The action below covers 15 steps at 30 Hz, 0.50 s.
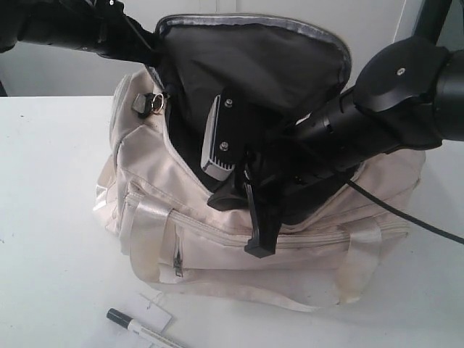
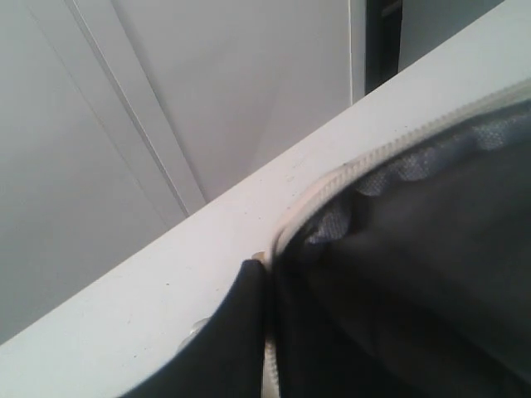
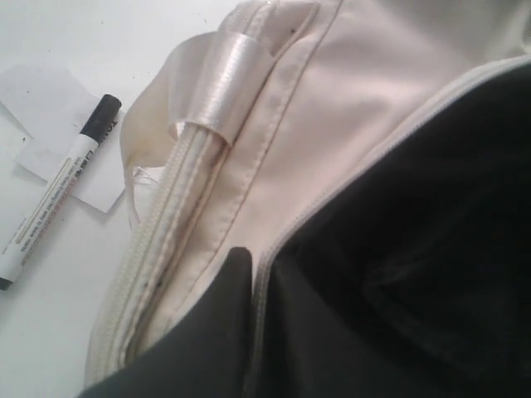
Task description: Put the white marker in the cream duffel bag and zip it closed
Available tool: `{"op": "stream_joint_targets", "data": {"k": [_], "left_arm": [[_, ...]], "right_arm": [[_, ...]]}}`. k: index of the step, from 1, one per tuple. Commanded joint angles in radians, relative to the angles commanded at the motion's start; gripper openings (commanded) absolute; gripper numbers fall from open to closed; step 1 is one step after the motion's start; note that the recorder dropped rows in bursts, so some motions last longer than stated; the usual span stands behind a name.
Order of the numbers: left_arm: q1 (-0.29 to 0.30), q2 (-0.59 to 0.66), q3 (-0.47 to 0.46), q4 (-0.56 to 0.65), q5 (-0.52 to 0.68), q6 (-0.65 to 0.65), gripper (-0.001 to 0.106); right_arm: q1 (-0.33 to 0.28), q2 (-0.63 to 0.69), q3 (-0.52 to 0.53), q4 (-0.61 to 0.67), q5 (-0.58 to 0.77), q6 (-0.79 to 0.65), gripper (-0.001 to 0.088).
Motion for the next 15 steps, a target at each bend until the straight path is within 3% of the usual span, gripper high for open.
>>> {"op": "stream_joint_targets", "data": {"k": [10, 15], "left_arm": [[0.0, 0.0, 0.0, 0.0, 0.0, 0.0, 0.0], [0.0, 0.0, 0.0, 0.0, 0.0, 0.0, 0.0]], "right_arm": [[0.0, 0.0, 0.0, 0.0, -0.004, 0.0, 0.035], [0.0, -0.011, 0.0, 0.0, -0.031, 0.029, 0.0372]]}}
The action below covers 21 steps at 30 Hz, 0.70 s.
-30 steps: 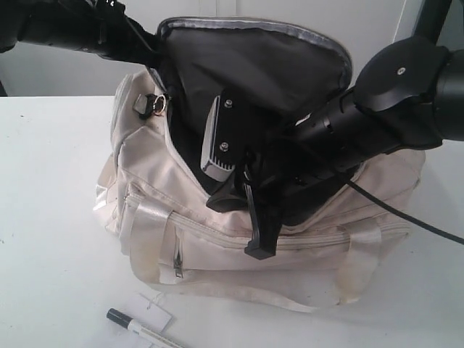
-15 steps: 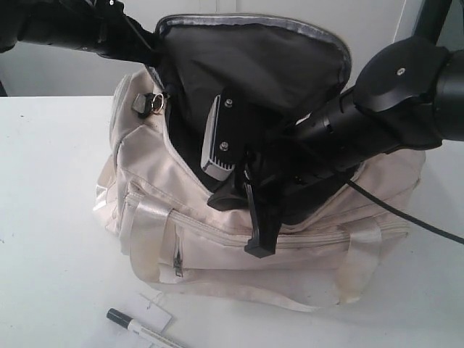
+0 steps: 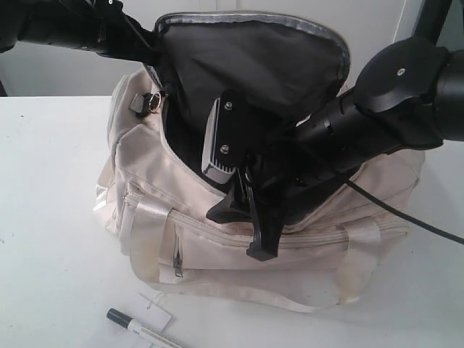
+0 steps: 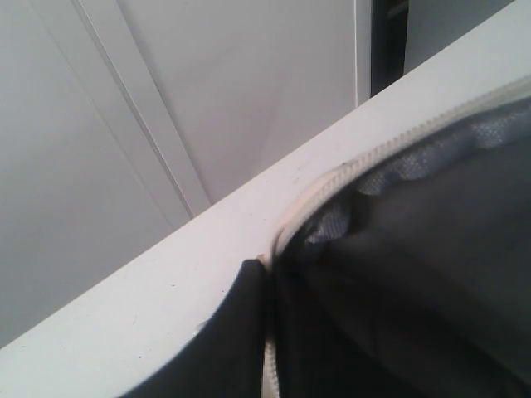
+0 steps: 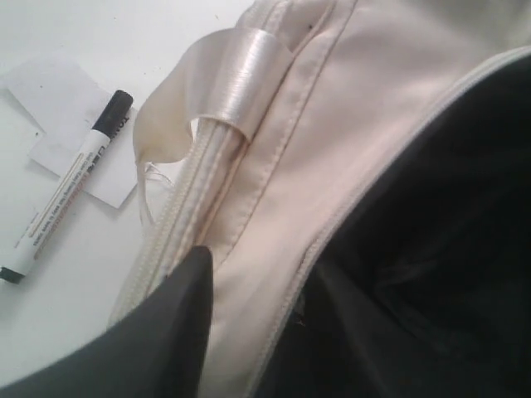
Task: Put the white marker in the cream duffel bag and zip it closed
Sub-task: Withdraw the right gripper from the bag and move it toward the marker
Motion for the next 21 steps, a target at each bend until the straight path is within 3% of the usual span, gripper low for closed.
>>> {"op": "stream_joint_targets", "data": {"k": [6, 12, 16, 21], "left_arm": [[0.0, 0.0, 0.0, 0.0, 0.0, 0.0, 0.0], [0.0, 0.0, 0.0, 0.0, 0.0, 0.0, 0.0], [0.0, 0.0, 0.0, 0.0, 0.0, 0.0, 0.0], [0.0, 0.0, 0.0, 0.0, 0.0, 0.0, 0.0]], "right_arm": [[0.0, -0.133, 0.0, -0.007, -0.032, 0.08, 0.0372], [0.0, -0.178, 0.0, 0.001, -0.01, 0.204, 0.0363], [0.0, -0.178, 0.0, 0.001, 0.002, 0.208, 0.0261], [0.0, -0.178, 0.0, 0.003, 0.007, 0.208, 0.0053]]}}
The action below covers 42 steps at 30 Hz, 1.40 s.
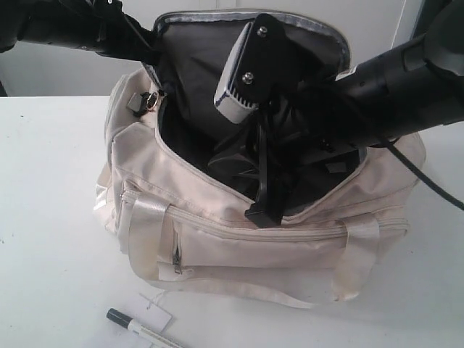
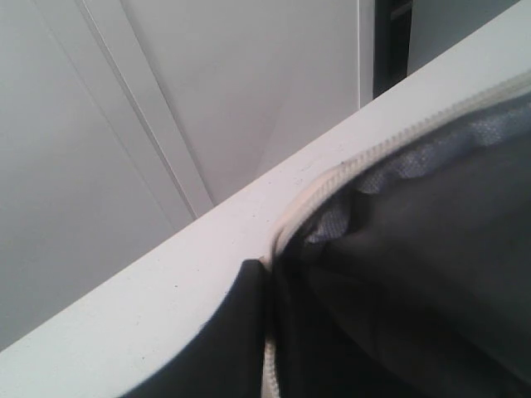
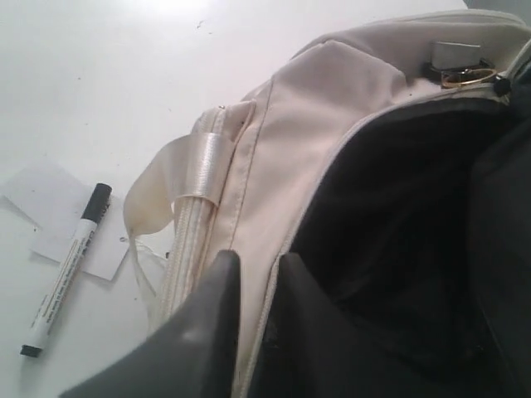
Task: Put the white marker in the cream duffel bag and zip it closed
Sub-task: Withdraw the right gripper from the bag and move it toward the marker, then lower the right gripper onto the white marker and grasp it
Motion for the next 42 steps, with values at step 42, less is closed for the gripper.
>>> {"op": "stream_joint_targets", "data": {"k": [42], "left_arm": [[0.0, 0.0, 0.0, 0.0, 0.0, 0.0, 0.0]], "right_arm": [[0.423, 0.241, -0.045, -0.269, 0.034, 0.533, 0.0]]}}
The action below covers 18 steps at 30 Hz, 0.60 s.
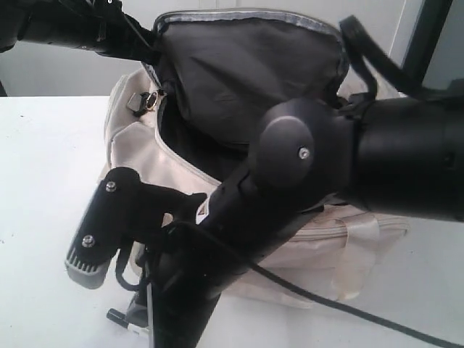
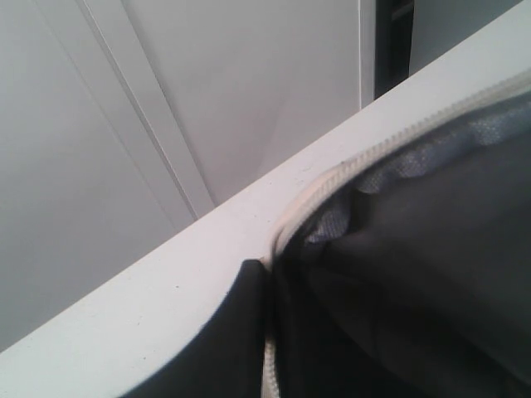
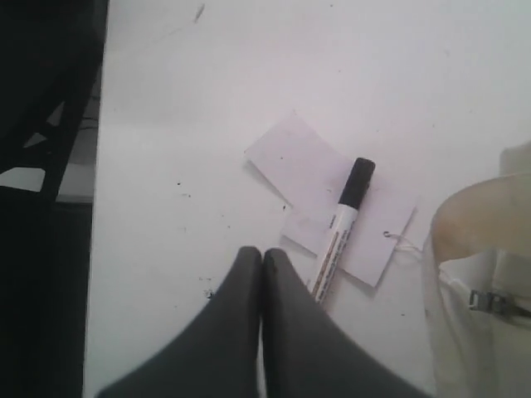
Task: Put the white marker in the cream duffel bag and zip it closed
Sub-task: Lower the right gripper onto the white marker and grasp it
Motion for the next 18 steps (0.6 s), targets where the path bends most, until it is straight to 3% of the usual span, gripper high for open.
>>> {"op": "stream_joint_targets", "data": {"k": [6, 14, 18], "left_arm": [[0.0, 0.0, 0.0, 0.0, 0.0, 0.0, 0.0], [0.0, 0.0, 0.0, 0.0, 0.0, 0.0, 0.0], [0.0, 0.0, 0.0, 0.0, 0.0, 0.0, 0.0]], "right_arm": [[0.031, 0.076, -0.028, -0.077, -0.002, 0.195, 0.0], [0.064, 0.163, -0.027, -0.129, -0.018, 0.291, 0.0], [0.092, 0.174, -0.027, -0.245, -0.028, 0.423, 0.0]]}}
